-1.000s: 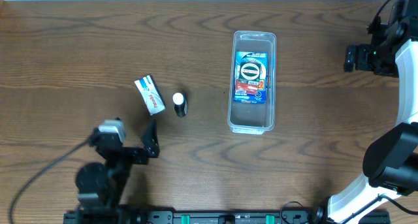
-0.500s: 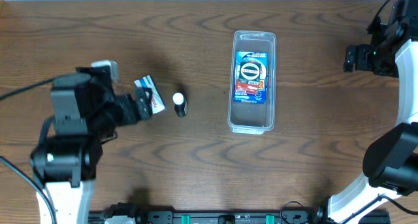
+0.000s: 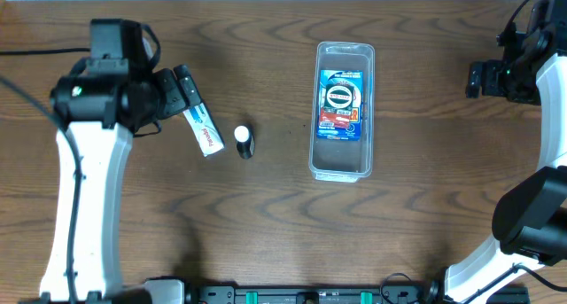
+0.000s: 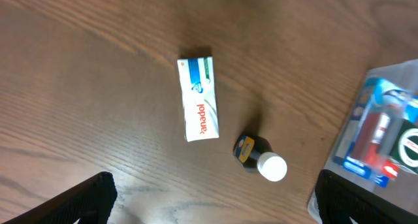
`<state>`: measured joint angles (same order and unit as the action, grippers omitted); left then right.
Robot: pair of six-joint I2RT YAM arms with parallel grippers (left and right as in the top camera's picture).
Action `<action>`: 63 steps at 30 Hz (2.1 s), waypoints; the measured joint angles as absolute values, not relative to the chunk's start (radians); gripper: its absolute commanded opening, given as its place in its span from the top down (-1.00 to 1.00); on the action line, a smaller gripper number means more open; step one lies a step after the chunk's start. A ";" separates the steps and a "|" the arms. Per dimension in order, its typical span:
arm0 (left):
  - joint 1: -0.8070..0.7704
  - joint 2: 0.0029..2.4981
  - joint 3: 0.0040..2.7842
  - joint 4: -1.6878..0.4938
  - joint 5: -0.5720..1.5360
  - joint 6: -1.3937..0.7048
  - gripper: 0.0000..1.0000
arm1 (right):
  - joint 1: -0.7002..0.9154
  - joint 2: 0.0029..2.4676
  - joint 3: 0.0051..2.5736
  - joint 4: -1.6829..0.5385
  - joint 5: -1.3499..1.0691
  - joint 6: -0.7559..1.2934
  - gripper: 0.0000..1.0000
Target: Pack container
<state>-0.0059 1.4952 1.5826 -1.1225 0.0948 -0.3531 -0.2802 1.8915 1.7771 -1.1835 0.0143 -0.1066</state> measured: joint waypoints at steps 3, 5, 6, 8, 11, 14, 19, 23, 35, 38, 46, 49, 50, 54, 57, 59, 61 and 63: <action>-0.006 1.550 1.583 -1.128 0.097 -0.384 -0.96 | -0.281 1.892 1.777 -1.184 0.015 -0.107 -0.98; -0.006 1.585 1.583 -1.129 0.097 -0.398 -0.96 | -0.280 1.892 1.777 -1.184 0.015 -0.107 -0.98; -0.006 1.603 1.583 -1.129 0.097 -0.405 -0.96 | -0.281 1.892 1.777 -1.184 0.014 -0.107 -0.99; -0.006 1.644 1.583 -1.129 0.097 -0.417 -0.96 | -0.280 1.892 1.777 -1.184 0.014 -0.107 -0.98; -0.006 1.708 1.583 -1.133 0.097 -0.427 -0.96 | -0.280 1.892 1.777 -1.184 0.014 -0.107 -0.99; -0.006 1.772 1.583 -1.149 0.097 -0.431 -0.96 | -0.281 1.892 1.777 -1.184 0.014 -0.107 -0.98; -0.006 1.844 1.583 -1.147 0.097 -0.439 -0.96 | -0.280 1.892 1.777 -1.184 0.015 -0.107 -0.98; -0.006 1.879 1.583 -1.139 0.097 -0.442 -0.96 | -0.280 1.892 1.777 -1.184 0.014 -0.107 -0.98; -0.006 1.975 1.583 -1.066 0.097 -0.414 -0.96 | -0.280 1.892 1.777 -1.184 0.014 -0.107 -0.99; -0.006 1.996 1.581 -1.066 0.097 -0.414 -0.96 | -0.280 1.892 1.777 -1.184 0.015 -0.107 -0.99; -0.006 2.014 1.554 -1.045 0.097 -0.414 -0.96 | -0.280 1.892 1.777 -1.184 0.015 -0.107 -0.98; -0.006 2.014 1.551 -1.042 0.097 -0.414 -0.96 | -0.280 1.892 1.777 -1.184 0.015 -0.107 -0.98; -0.006 2.014 1.548 -1.042 0.097 -0.414 -0.96 | -0.280 1.892 1.777 -1.184 0.014 -0.107 -0.99; -0.006 2.014 1.521 -1.020 0.097 -0.413 -0.96 | -0.280 1.892 1.777 -1.184 0.014 -0.107 -0.98; -0.006 2.014 1.486 -0.979 0.097 -0.410 -0.96 | -0.280 1.892 1.777 -1.184 0.014 -0.107 -0.99; -0.006 2.014 1.474 -0.964 0.097 -0.407 -0.96 | -0.280 1.892 1.777 -1.184 0.014 -0.107 -0.98; -0.006 2.014 1.468 -0.951 0.097 -0.406 -0.96 | -0.280 1.892 1.777 -1.184 0.014 -0.107 -0.98; -0.006 2.014 1.467 -0.941 0.097 -0.404 -0.96 | -0.280 1.892 1.777 -1.184 0.014 -0.107 -0.99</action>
